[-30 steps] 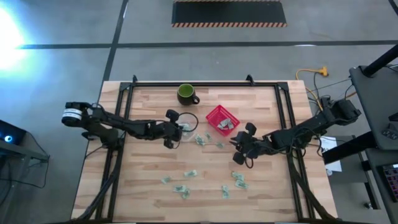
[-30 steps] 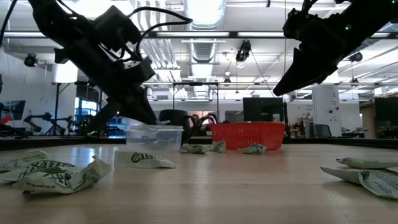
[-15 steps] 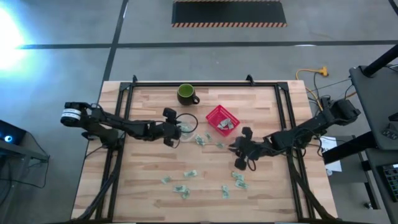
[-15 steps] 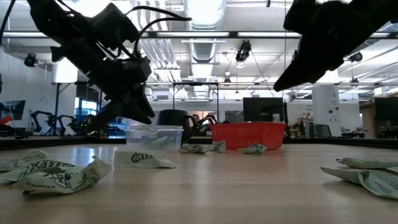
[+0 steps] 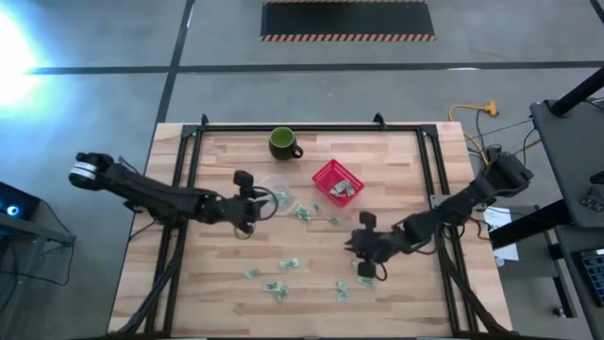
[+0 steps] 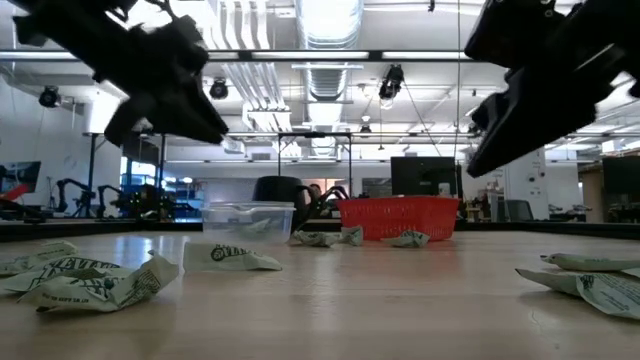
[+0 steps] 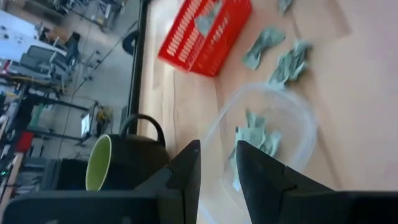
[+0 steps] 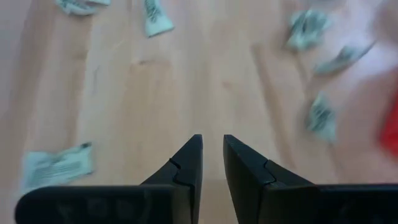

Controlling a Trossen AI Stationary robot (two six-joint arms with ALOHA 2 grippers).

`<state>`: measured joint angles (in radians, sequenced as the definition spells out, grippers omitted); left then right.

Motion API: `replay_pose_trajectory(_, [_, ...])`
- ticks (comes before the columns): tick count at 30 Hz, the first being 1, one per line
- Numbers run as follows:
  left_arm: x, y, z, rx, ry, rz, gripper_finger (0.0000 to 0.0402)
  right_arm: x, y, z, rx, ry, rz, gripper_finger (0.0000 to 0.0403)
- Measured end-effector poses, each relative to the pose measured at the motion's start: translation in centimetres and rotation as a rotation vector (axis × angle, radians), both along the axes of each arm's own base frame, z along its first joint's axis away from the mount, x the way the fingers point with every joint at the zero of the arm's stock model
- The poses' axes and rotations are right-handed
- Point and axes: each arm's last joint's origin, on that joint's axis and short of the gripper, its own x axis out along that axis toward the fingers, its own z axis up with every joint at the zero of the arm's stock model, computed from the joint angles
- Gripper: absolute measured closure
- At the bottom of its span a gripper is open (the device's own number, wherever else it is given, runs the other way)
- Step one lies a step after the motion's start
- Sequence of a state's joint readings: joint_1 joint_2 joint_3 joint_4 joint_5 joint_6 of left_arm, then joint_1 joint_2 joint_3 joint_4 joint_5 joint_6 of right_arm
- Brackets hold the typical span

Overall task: Pick and place items into bin
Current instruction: Put the stevia packet into the red bin

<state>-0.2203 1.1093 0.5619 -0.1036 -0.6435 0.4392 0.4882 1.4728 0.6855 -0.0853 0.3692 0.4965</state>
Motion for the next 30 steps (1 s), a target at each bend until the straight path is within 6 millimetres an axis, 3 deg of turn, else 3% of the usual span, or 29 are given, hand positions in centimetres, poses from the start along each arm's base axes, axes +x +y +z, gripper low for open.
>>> replay_pose_trajectory(9, [-1.6,-0.8,1.4,-0.047,-0.08,-0.039,0.0315,-1.3,4.0,-0.1,0.15,0.057,-0.046,0.0346])
replay_pose_trajectory(14, [-1.6,-0.9,1.2,-0.043,-0.067,-0.039,0.0315,-2.1,6.7,-1.3,0.108,0.065,-0.037,0.0346])
replay_pose_trajectory(19, [-1.5,-0.9,1.1,-0.035,-0.063,-0.03,0.0315,-2.1,8.1,-2.2,0.083,0.118,-0.095,0.0346])
replay_pose_trajectory(30, [-1.6,-0.8,1.0,-0.02,-0.058,-0.025,0.0315,-1.4,11.2,-0.3,0.082,0.231,-0.252,0.0346])
